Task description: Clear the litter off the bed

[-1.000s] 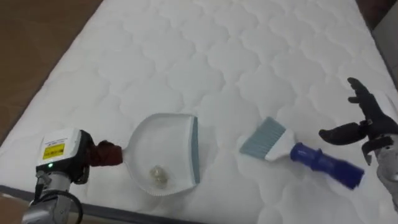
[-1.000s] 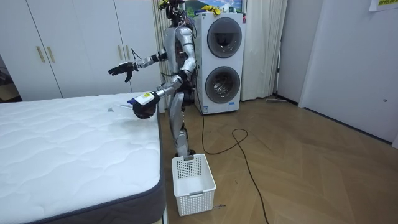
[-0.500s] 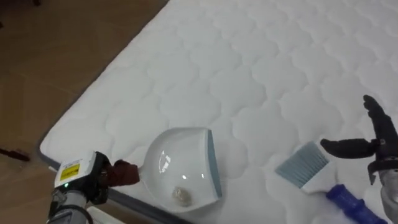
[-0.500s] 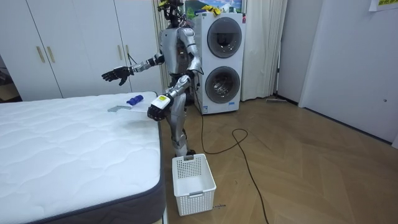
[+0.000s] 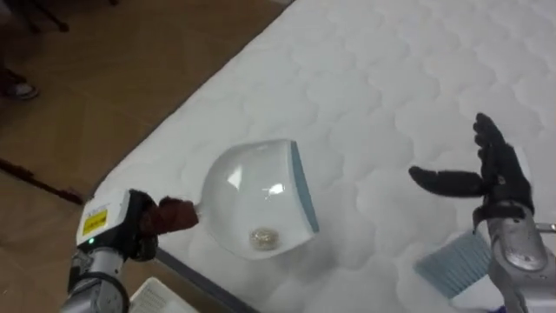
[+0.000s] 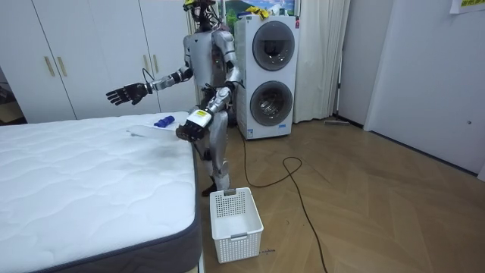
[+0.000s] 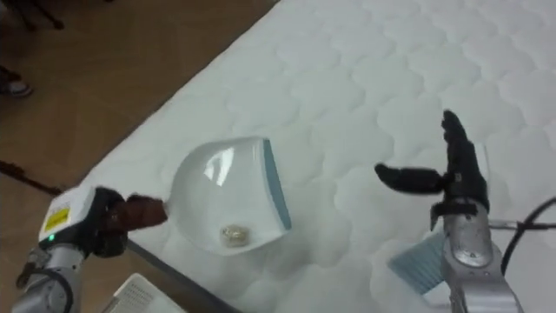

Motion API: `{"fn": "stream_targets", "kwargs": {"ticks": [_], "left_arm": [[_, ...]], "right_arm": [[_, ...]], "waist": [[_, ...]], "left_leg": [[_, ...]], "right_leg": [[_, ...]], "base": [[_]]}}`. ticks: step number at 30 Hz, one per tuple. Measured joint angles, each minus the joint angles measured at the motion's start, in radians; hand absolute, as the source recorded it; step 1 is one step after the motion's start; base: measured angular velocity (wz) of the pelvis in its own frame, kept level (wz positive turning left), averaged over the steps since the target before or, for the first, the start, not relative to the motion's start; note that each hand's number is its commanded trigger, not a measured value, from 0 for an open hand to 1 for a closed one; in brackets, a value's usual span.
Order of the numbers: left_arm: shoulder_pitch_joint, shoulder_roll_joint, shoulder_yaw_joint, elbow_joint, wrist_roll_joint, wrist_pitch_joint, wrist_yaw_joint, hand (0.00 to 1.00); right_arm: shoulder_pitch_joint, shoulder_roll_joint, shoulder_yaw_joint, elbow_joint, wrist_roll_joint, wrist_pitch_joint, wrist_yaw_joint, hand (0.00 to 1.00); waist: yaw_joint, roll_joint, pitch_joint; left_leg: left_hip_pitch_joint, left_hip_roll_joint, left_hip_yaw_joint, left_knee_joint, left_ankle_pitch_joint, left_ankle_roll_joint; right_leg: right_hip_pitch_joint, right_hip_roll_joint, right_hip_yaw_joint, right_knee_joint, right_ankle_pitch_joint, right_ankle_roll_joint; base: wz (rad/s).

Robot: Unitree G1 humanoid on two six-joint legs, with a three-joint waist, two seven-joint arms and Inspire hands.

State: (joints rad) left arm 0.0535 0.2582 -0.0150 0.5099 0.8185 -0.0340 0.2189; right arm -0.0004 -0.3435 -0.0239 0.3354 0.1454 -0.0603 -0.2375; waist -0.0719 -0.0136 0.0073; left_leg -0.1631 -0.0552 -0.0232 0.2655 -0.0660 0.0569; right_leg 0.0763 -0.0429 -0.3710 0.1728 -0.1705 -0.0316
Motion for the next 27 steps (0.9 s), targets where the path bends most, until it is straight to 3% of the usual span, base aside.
{"fn": "stream_targets", "kwargs": {"ticks": [1, 2, 3, 4, 5, 6, 7, 8, 9, 10, 11, 14, 17, 18, 20, 21, 22, 24, 27], "left_arm": [[-0.001, -0.001, -0.003, 0.0, 0.0, -0.005, -0.009, 1.0], [-0.002, -0.001, -0.003, 0.0, -0.001, -0.01, -0.017, 1.0], [0.001, 0.0, -0.003, -0.001, -0.001, -0.008, -0.022, 1.0], [0.008, 0.005, 0.005, -0.003, -0.001, -0.005, -0.027, 1.0], [0.006, 0.007, 0.011, -0.004, -0.001, -0.002, -0.028, 1.0], [0.002, 0.012, 0.017, -0.005, -0.001, 0.006, -0.029, 1.0], [0.002, 0.016, 0.021, -0.006, 0.001, 0.011, -0.029, 1.0], [0.0, 0.017, 0.02, -0.006, 0.003, 0.02, -0.029, 1.0], [0.001, 0.014, 0.018, -0.007, 0.009, 0.023, -0.029, 1.0], [0.002, 0.017, 0.018, -0.008, 0.02, 0.029, -0.029, 1.0], [0.003, 0.021, 0.018, -0.009, 0.02, 0.032, -0.029, 1.0], [0.011, 0.027, 0.018, -0.024, 0.008, 0.04, -0.028, 1.0], [0.013, 0.004, 0.011, -0.025, 0.013, 0.039, -0.027, 1.0], [0.014, -0.007, 0.011, -0.025, 0.019, 0.038, -0.028, 1.0], [0.017, -0.019, 0.011, -0.025, 0.018, 0.035, -0.034, 1.0], [0.017, -0.022, 0.009, -0.025, 0.017, 0.031, -0.035, 1.0], [0.017, -0.024, 0.009, -0.025, 0.017, 0.031, -0.035, 1.0], [0.018, -0.024, 0.009, -0.025, 0.017, 0.031, -0.035, 1.0], [0.017, -0.024, 0.008, -0.025, 0.019, 0.027, -0.035, 1.0]], "right_arm": [[0.008, 0.0, -0.003, 0.001, 0.006, 0.0, 0.0, 0.0], [0.014, 0.001, -0.004, 0.008, 0.022, 0.001, 0.008, 0.0], [0.027, 0.001, -0.004, 0.007, 0.061, 0.002, 0.029, 0.0], [0.029, 0.006, 0.0, 0.001, 0.08, 0.008, 0.053, 0.0], [0.029, 0.008, 0.001, -0.008, 0.087, 0.009, 0.065, 0.0], [0.028, 0.018, 0.0, -0.022, 0.094, 0.01, 0.081, 0.0], [0.03, 0.028, 0.0, -0.023, 0.092, 0.011, 0.088, 0.0], [0.031, 0.032, -0.002, -0.026, 0.081, 0.015, 0.1, 0.0], [0.031, 0.032, -0.007, -0.027, 0.078, 0.016, 0.108, 0.0], [0.03, 0.04, -0.007, -0.027, 0.08, 0.015, 0.109, 0.0], [0.03, 0.047, -0.006, -0.026, 0.081, 0.015, 0.108, 0.0], [0.03, 0.073, 0.006, -0.02, 0.084, 0.012, 0.107, 0.0], [0.026, 0.072, 0.006, -0.017, 0.089, -0.004, 0.1, 0.0], [0.028, 0.072, 0.005, -0.016, 0.089, -0.004, 0.096, 0.0], [0.034, 0.072, 0.003, -0.016, 0.093, -0.004, 0.095, 0.0], [0.034, 0.072, 0.002, -0.016, 0.091, -0.004, 0.094, 0.0], [0.034, 0.072, 0.002, -0.017, 0.091, -0.004, 0.093, 0.0], [0.034, 0.073, 0.003, -0.017, 0.09, -0.004, 0.099, 0.0], [0.037, 0.072, 0.001, -0.016, 0.089, -0.004, 0.096, 0.0]], "waist": [[-0.005, -0.005, 0.0025], [0.003, -0.016, 0.0115], [0.026, -0.021, 0.0122], [0.053, -0.016, 0.0097], [0.06, 0.003, 0.0031], [0.075, 0.013, 0.0095], [0.066, -0.004, 0.0012], [0.046, -0.03, -0.0082], [0.052, -0.035, -0.0107], [0.068, -0.035, -0.0096], [0.075, -0.034, -0.0069], [0.085, -0.045, -0.0024], [0.104, -0.022, 0.0023], [0.103, -0.013, 0.0082], [0.097, -0.006, 0.006], [0.078, -0.003, 0.0071], [0.076, -0.002, 0.0064], [0.079, -0.004, 0.0068], [0.077, -0.012, 0.0045]], "left_leg": [[0.001, 0.014, 0.029, 0.013, 0.002, 0.003], [-0.004, 0.037, 0.084, 0.056, -0.016, -0.004], [-0.022, 0.068, 0.121, 0.166, -0.079, -0.022], [-0.026, 0.111, 0.126, 0.264, -0.155, -0.05], [-0.038, 0.131, 0.116, 0.283, -0.191, -0.072], [-0.056, 0.111, 0.073, 0.288, -0.211, -0.034], [-0.059, 0.09, 0.054, 0.276, -0.204, -0.035], [-0.063, 0.039, -0.001, 0.234, -0.171, -0.022], [-0.053, 0.001, -0.057, 0.189, -0.14, -0.016], [-0.041, -0.012, -0.088, 0.158, -0.114, -0.002], [-0.033, -0.016, -0.099, 0.145, -0.104, 0.004], [-0.018, -0.058, -0.161, 0.114, -0.076, 0.013], [-0.038, -0.082, -0.224, 0.112, -0.06, 0.02], [-0.05, -0.083, -0.22, 0.112, -0.045, 0.018], [-0.072, -0.065, -0.166, 0.114, -0.039, 0.021], [-0.087, -0.033, -0.058, 0.114, -0.035, 0.033], [-0.086, -0.015, -0.006, 0.114, -0.041, 0.043], [-0.075, -0.039, -0.036, 0.112, -0.044, 0.048], [-0.05, -0.075, -0.068, 0.112, -0.051, 0.058]], "right_leg": [[0.008, -0.004, -0.023, -0.003, -0.003, 0.003], [0.01, -0.011, -0.062, 0.001, -0.021, 0.008], [0.021, -0.031, -0.146, 0.019, -0.038, 0.026], [0.032, -0.047, -0.212, 0.049, -0.049, 0.046], [0.036, -0.047, -0.233, 0.075, -0.057, 0.053], [0.016, -0.048, -0.224, 0.124, -0.07, 0.063], [-0.003, -0.043, -0.181, 0.125, -0.074, 0.057], [-0.032, -0.034, -0.077, 0.117, -0.072, 0.053], [-0.055, -0.021, -0.002, 0.111, -0.068, 0.052], [-0.058, -0.012, 0.025, 0.087, -0.049, 0.054], [-0.058, -0.01, 0.037, 0.073, -0.034, 0.055], [-0.056, -0.01, 0.067, 0.048, 0.023, 0.048], [-0.048, -0.006, 0.047, 0.036, 0.021, 0.047], [-0.043, -0.007, 0.024, 0.029, 0.021, 0.047], [-0.037, -0.022, -0.023, 0.023, 0.004, 0.057], [-0.024, -0.025, -0.064, 0.017, -0.003, 0.057], [-0.025, -0.028, -0.066, 0.018, -0.008, 0.063], [-0.028, -0.026, -0.045, 0.033, -0.015, 0.072], [-0.035, -0.028, 0.03, 0.078, -0.04, 0.062]], "base": [[1.08], [0.61], [0.26], [0.0], [0.07], [0.33], [0.84], [0.96], [0.97], [0.59], [0.61], [0.68], [0.65], [0.6], [0.64], [0.61], [0.46], [0.25], [0.27]]}}
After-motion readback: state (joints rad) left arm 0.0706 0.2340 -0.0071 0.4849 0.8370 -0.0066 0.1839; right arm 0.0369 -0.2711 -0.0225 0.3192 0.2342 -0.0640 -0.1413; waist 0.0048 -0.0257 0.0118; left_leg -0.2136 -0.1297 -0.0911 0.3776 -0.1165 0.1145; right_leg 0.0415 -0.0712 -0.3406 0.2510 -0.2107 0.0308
